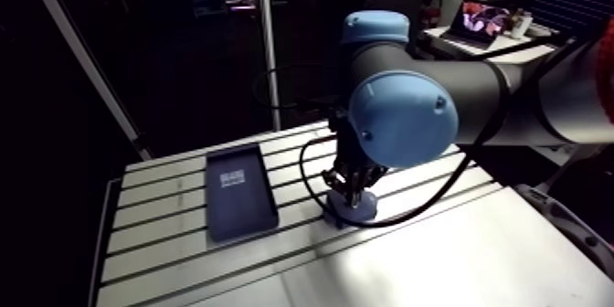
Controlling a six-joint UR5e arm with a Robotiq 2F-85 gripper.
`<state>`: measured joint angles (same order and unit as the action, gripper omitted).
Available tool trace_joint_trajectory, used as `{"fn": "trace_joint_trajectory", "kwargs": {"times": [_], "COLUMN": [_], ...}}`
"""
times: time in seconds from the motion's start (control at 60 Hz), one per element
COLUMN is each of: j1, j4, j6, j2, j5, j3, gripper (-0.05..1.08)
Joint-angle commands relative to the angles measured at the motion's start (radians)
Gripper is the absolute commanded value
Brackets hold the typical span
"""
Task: Pick up the bearing and press it into the housing until flush.
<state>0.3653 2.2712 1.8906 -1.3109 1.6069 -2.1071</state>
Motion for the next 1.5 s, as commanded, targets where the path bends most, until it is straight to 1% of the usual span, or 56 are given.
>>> {"fn": "trace_joint_trajectory", "kwargs": {"times": [0.017,0.8,1.083,1.333,1.467,1.5], "j1": [0.0,0.003,0.004,0.002,0.001,0.001], "j4": [0.0,0.002,0.023,0.0,-0.043,-0.061], "j6": [0.0,0.015,0.02,0.023,0.023,0.024], "j2": [0.0,0.005,0.004,-0.02,-0.05,-0.071], "j5": [0.0,0.0,0.003,-0.003,-0.003,-0.003], "j3": [-0.003,-0.002,-0.001,0.008,0.015,0.021], "gripper": [1.07,1.07,1.07,1.07,1.07,1.07]}}
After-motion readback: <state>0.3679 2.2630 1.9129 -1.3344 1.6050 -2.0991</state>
